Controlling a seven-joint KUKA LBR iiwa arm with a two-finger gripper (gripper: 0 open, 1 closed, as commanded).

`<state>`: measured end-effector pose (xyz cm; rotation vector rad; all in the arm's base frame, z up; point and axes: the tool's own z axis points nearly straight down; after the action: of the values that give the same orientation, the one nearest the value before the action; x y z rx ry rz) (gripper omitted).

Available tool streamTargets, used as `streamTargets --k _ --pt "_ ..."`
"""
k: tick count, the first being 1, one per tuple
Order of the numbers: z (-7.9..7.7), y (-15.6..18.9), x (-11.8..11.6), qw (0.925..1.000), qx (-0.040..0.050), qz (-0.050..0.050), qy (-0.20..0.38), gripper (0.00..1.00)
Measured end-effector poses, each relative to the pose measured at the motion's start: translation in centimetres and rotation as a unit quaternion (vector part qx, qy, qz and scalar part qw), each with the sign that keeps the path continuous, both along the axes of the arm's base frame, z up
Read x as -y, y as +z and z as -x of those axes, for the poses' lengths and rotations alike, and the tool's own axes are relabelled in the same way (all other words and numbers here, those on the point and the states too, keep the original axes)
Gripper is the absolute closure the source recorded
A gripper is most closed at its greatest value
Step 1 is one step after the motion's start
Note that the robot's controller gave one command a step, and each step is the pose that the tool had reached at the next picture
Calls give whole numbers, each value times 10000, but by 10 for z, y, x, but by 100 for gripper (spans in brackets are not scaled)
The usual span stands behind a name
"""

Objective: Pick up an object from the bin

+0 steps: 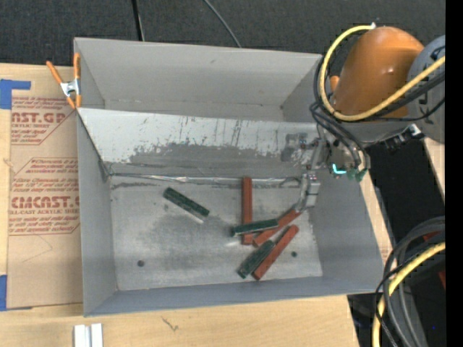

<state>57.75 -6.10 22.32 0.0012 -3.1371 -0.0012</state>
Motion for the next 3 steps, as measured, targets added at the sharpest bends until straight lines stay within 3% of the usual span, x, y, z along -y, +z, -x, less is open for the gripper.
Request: streamTargets --k 1,2,3 --pt "-2 4 0 10000 35 4 5 0" --pt "4 -28 2 9990 61 6 435 0" --pt "10 -95 -23 9880 54 5 1546 0"
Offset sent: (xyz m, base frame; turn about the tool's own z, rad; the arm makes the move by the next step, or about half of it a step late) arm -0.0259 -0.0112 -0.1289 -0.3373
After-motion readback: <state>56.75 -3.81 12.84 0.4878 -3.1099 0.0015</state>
